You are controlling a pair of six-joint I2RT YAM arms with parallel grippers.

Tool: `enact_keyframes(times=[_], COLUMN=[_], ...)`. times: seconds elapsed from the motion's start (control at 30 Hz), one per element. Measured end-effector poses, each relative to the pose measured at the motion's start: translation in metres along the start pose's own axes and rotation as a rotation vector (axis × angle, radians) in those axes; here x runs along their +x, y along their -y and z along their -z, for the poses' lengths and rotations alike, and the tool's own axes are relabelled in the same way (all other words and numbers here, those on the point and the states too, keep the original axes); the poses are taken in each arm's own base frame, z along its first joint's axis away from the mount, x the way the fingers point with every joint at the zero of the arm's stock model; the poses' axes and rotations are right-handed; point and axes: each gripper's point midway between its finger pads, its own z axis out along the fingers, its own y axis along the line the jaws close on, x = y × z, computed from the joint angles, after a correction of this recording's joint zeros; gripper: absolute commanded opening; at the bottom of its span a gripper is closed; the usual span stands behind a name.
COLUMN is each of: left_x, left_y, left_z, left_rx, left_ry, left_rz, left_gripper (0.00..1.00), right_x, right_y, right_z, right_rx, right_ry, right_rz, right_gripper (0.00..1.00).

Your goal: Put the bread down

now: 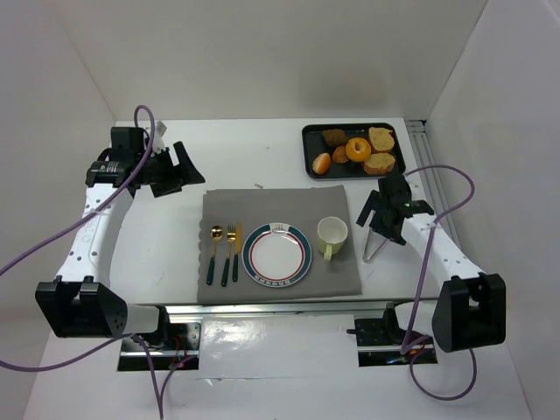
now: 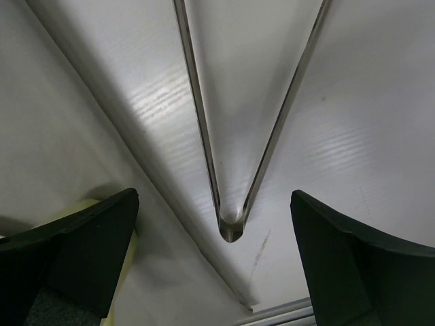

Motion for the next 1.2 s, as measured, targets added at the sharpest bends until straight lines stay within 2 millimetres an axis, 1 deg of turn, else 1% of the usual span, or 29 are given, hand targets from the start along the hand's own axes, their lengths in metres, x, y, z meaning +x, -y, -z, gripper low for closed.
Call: enact_keyframes(times=[0.17,0.3,0.33,0.4,0.5,0.57,0.63,0.7,0.77,0.8,0.87,0.93,1.0,1.07,1.13,1.17,1.2], left_x=[0.000,0.001,0.001,0.001,0.001,0.000,-0.001,-0.001,-0.002,-0.002,-0.002,-0.002,-0.003,-0.006,-0.007,-0.007,-0.007], left_y=[0.000,-0.001,-0.001,-0.001,-0.001,-0.001,-0.001,-0.001,-0.001,-0.001,-0.001,0.000,0.000,0.000,0.000,-0.001,-0.001], left_z=[-0.002,-0.004,-0.005,-0.005,-0.005,-0.005,-0.005,-0.005,-0.005,-0.005,-0.005,-0.005,-0.004,-0.003,-0.002,-0.002,-0.002], left_rx=[0.001,-0.001,-0.001,-0.001,-0.001,-0.001,-0.001,-0.001,-0.001,-0.001,-0.001,-0.001,-0.004,-0.007,-0.013,-0.015,-0.015], left_ry=[-0.006,-0.015,-0.015,-0.015,-0.015,-0.015,-0.014,-0.013,-0.013,-0.012,-0.013,-0.011,-0.009,-0.002,0.004,0.004,0.004], left_rz=[0.002,0.005,0.005,0.005,0.005,0.005,0.005,0.005,0.004,0.004,0.004,0.004,0.003,0.001,-0.002,-0.002,-0.002], left_gripper=[0.89,0.89,0.89,0.89,0.89,0.89,0.89,0.89,0.89,0.89,0.89,0.89,0.89,0.89,0.89,0.89,0.89], right_x=[0.024,0.034,0.033,0.033,0.024,0.021,0.018,0.013,0.008,0.006,0.004,0.005,0.003,-0.004,-0.023,-0.035,-0.051], right_y=[0.007,0.011,0.012,0.012,0.011,0.010,0.012,0.011,0.011,0.012,0.013,0.014,0.016,0.018,0.013,0.010,0.004], right_z=[-0.011,-0.027,-0.032,-0.039,-0.054,-0.064,-0.072,-0.075,-0.079,-0.080,-0.081,-0.078,-0.068,-0.051,-0.026,-0.014,0.002], right_rx=[-0.020,-0.023,-0.020,-0.016,-0.015,-0.009,0.005,0.003,0.006,0.005,0.007,0.008,0.007,0.001,-0.025,-0.040,-0.064], right_ry=[-0.073,-0.097,-0.096,-0.094,-0.069,-0.059,-0.047,-0.026,-0.004,0.001,0.006,0.005,0.012,0.035,0.091,0.124,0.167], right_rz=[-0.033,-0.058,-0.064,-0.063,-0.071,-0.069,-0.061,-0.060,-0.059,-0.061,-0.065,-0.066,-0.061,-0.060,-0.062,-0.067,-0.071], right_gripper=[1.00,1.00,1.00,0.97,0.92,0.90,0.87,0.79,0.69,0.57,0.45,0.35,0.34,0.34,0.34,0.34,0.34])
